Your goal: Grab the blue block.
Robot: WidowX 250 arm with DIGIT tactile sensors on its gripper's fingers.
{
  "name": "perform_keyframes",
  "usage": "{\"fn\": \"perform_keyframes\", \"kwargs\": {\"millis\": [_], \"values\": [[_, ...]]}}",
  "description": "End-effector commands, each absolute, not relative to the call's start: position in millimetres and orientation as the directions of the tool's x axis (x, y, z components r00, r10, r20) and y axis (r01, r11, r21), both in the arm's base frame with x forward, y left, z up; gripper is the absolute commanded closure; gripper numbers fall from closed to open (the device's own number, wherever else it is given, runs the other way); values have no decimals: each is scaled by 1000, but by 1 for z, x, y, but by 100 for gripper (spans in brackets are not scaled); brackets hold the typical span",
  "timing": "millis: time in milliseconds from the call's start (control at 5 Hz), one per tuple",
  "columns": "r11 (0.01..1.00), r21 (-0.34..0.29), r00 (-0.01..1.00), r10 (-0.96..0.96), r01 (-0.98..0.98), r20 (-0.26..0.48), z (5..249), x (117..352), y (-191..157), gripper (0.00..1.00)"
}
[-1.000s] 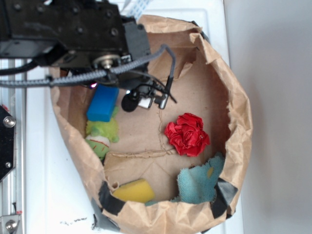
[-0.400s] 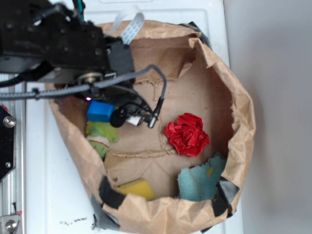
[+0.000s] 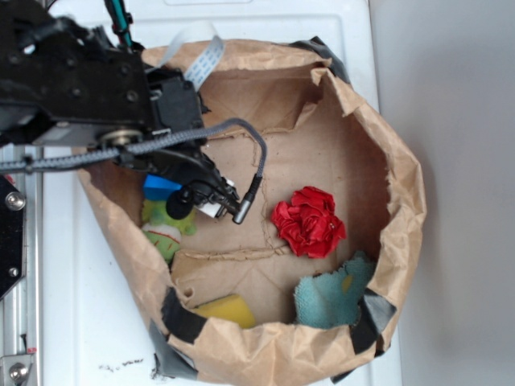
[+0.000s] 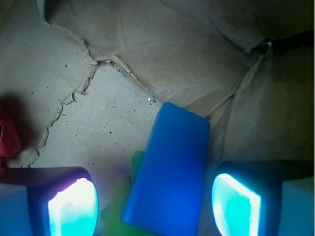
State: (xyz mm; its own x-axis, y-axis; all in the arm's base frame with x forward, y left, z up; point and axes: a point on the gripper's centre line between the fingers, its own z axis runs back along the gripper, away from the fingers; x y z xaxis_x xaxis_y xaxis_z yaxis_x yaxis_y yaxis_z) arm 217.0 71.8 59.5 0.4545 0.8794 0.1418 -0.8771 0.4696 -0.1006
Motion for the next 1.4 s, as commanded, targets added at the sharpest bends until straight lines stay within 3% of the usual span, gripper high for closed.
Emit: {"fn": "perform_keyframes", "kwargs": {"millis": [0,800,1000,1200], "values": [[459,-157,432,884,-875,177,61,214,73,100],[427,-195,395,901,-883,181,60,215,75,100],[444,-193,413,893,-875,180,60,214,73,0],[459,-181,428,885,-870,185,58,214,71,0]]}}
